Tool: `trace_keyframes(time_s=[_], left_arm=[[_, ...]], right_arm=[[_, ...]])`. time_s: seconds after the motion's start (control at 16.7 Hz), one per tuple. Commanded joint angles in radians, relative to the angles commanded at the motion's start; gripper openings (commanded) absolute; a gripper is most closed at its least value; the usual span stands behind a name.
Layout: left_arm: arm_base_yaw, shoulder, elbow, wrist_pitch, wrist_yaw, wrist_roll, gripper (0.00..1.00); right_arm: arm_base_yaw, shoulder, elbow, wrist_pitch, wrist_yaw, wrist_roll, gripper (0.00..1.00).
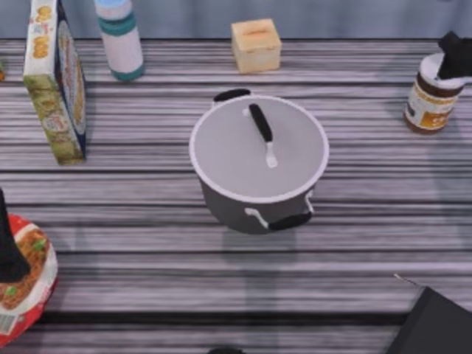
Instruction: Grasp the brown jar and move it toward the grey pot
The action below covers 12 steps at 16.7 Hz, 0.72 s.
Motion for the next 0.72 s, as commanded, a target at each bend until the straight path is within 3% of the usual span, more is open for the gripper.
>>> trace_keyframes(time_s=[0.3, 0.72], left_arm=[[0.0, 0.0, 0.0, 0.0, 0.0, 0.0, 1.0], [0.0, 0.0, 0.0, 0.0, 0.0, 0.0, 1.0]], right_arm=[[0.001, 0.211, 0.238, -0.085, -0.024, -0.085, 1.0], [0.003, 0.236, 0.263, -0.092, -0.026, -0.095, 1.0]])
